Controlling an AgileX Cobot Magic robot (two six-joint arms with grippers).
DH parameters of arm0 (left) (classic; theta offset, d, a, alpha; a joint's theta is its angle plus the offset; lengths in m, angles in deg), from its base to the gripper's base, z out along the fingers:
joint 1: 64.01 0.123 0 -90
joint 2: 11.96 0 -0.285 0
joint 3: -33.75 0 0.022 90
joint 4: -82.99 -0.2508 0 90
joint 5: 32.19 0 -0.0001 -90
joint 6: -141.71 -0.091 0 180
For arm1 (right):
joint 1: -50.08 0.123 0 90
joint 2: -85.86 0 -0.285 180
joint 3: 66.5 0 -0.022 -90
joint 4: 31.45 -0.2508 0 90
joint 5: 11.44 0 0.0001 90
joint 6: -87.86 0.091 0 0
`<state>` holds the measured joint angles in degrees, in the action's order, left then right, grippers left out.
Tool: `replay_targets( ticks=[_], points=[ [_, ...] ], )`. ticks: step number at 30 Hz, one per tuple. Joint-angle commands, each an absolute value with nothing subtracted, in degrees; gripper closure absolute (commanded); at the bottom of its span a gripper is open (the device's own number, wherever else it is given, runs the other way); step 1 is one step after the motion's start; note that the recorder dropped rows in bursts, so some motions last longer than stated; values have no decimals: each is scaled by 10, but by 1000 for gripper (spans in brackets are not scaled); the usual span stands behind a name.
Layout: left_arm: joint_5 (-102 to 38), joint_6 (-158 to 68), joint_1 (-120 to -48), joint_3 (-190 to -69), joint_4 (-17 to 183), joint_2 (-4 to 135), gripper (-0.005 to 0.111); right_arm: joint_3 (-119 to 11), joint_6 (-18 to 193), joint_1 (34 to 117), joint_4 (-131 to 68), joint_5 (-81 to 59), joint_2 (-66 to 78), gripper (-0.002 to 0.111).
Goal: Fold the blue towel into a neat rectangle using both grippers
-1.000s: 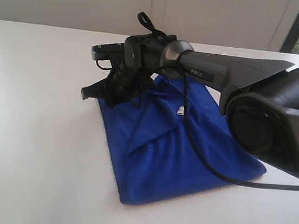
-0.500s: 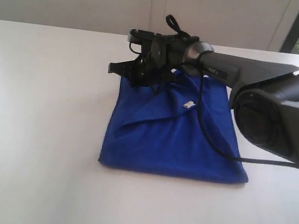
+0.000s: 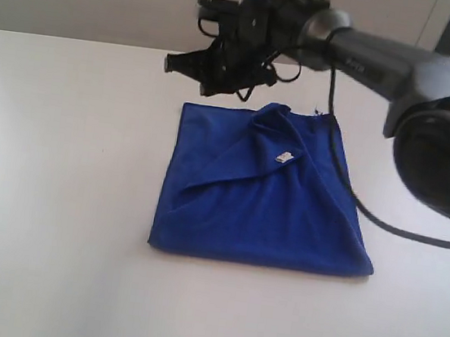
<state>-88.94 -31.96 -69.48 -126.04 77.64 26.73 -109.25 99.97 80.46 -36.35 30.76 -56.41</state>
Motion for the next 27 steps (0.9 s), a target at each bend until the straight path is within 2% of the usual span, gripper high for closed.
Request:
replay_targets(
  ticks=[1, 6, 9, 17, 21, 27],
  points=[
    [-893, -322, -693, -1256, 783, 263, 107, -1092, 961, 777, -304, 445, -503, 108],
    [-893, -322, -693, -1256, 783, 263, 107, -1071, 912, 719, -306, 546, -480, 108],
    [-893, -322, -693, -1256, 783, 263, 107, -1040, 906, 695, -309, 554, -472, 108],
    [-893, -322, -693, -1256, 783, 263, 107, -899, 906, 659, -346, 446, -460, 108],
    [-893, -322, -693, -1256, 783, 263, 107, -897, 920, 652, -343, 397, -459, 108],
    [-893, -322, -693, -1256, 783, 263, 107, -898, 931, 600, -413, 325, -460, 108]
  ],
)
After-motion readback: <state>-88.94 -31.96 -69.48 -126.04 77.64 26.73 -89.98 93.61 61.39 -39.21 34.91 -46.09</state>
